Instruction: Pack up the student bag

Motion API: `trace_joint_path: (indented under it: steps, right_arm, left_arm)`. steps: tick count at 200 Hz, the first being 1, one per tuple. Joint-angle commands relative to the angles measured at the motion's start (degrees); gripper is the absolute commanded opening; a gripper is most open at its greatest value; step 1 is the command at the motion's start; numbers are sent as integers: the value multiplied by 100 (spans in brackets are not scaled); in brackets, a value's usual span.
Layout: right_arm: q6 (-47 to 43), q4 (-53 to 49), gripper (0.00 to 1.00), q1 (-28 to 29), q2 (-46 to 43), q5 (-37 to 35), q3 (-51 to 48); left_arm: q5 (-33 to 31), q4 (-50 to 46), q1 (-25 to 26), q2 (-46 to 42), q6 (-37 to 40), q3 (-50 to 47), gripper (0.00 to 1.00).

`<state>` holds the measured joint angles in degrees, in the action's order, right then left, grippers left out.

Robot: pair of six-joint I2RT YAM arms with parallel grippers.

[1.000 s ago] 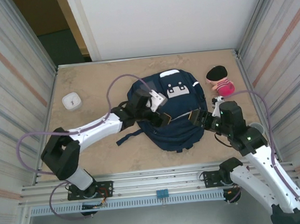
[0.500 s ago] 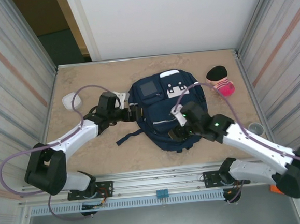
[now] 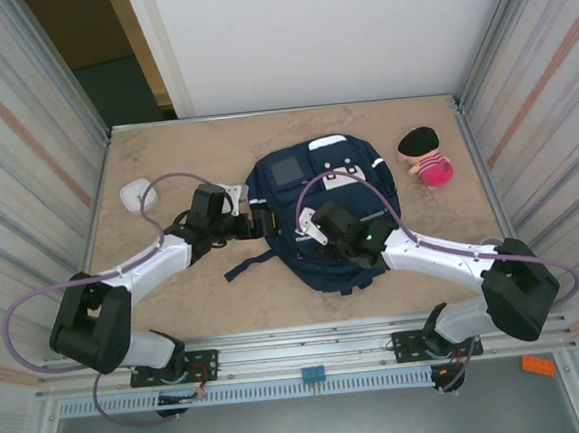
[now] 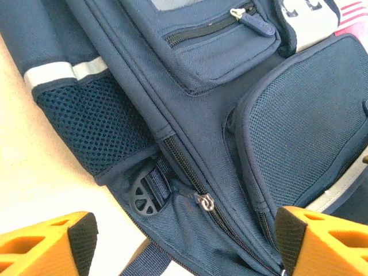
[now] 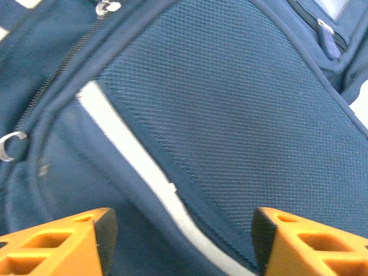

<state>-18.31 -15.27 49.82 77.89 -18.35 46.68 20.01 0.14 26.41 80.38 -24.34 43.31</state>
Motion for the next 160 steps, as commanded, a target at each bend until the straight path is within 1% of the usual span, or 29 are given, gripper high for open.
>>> trace_joint_path:
  steps: [1,13,21,28,35,45,53,62,72,96,117,141,153,160]
  right_arm:
    - [-486,499,47,-108,49,-383,-106]
    - [-498,533,35,-125,-31,-228,-123]
    - [-507,536,29,-134,-99,-88,-135]
    - [-515,529,27,-139,-169,20,-141]
    - [-547,504,27,-142,-235,118,-135]
    - [-666,417,31,-148,-328,263,-116]
    - [-859,277,38,-142,-391,411,-103]
    - [-1133,61,44,-145,-445,544,-49]
    - [-1401,-260,54,-130,-478,691,30]
    - [-1944,-612,66,-45,-398,587,98]
    - [-2311,-594,69,-68,-67,411,106]
    - [-2641,-376,70,-90,399,126,109]
    - [-2752,-173,68,-113,516,60,79]
    - [-2794,-38,65,-146,551,79,40]
  left_arm:
    - [202,254,-58,91,-81,-33,82]
    - [218,287,-65,97,-80,-44,82]
    - [222,347,-57,92,-84,-82,82]
    - [218,399,-58,70,-77,-102,82]
    - [228,444,-62,49,-68,-125,82]
    - [225,531,-64,11,-68,-170,82]
    - [231,573,-58,-12,-76,-196,82]
    - [238,607,-57,-29,-84,-228,82]
    - [257,635,-58,-37,-96,-244,82]
    - [282,594,-58,-87,-113,-247,82]
    - [227,569,-58,-158,-103,-254,82]
    - [143,547,-58,-244,-77,-244,82]
    - [130,535,-62,-255,-58,-194,82]
    - [141,511,-58,-254,-46,-154,82]
